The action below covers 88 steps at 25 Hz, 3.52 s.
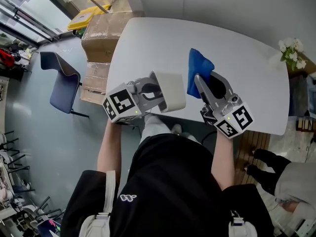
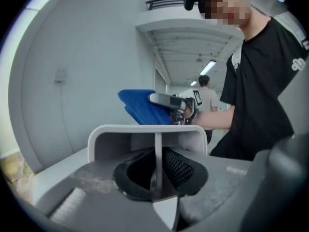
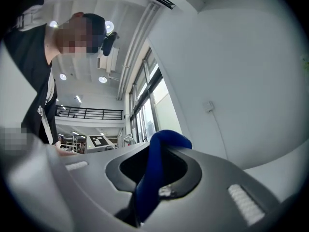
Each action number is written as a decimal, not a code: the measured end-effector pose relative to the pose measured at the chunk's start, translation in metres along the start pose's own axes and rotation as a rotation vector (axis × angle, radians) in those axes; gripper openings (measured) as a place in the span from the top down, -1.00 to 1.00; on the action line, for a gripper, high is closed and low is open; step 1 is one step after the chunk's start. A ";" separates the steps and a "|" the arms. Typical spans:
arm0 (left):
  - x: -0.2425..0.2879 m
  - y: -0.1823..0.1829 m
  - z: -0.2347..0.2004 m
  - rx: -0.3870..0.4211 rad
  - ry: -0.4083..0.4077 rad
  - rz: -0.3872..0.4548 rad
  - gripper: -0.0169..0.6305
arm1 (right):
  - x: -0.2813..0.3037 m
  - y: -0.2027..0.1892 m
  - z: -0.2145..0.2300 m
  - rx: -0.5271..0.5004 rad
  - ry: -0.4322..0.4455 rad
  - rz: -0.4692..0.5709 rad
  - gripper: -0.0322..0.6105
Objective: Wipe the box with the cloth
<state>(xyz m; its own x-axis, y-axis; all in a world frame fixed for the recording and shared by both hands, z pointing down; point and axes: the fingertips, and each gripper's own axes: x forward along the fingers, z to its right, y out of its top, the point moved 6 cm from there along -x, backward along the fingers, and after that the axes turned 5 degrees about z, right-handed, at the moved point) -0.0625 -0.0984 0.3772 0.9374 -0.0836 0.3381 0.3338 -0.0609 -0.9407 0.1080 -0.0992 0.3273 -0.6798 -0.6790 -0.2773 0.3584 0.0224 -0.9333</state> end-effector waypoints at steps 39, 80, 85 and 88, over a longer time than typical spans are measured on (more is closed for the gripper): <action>0.118 -0.170 -0.033 0.140 -0.088 -1.012 0.79 | -0.024 -0.032 0.022 0.024 -0.189 -0.095 0.73; 0.031 0.024 -0.043 -0.087 0.854 0.178 0.95 | 0.009 -0.022 0.013 -0.036 -0.246 -0.087 0.73; 0.028 0.036 -0.034 -0.126 0.919 0.286 0.95 | 0.013 -0.018 0.011 -0.058 -0.304 -0.088 0.73; 0.027 0.042 -0.029 -0.118 0.963 0.330 0.95 | 0.013 -0.018 0.009 -0.076 -0.332 -0.092 0.73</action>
<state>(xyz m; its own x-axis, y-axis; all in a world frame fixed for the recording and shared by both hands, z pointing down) -0.0263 -0.1321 0.3479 0.4861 -0.8739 -0.0079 0.0134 0.0164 -0.9998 0.0988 -0.1153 0.3422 -0.4578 -0.8818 -0.1134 0.2481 -0.0042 -0.9687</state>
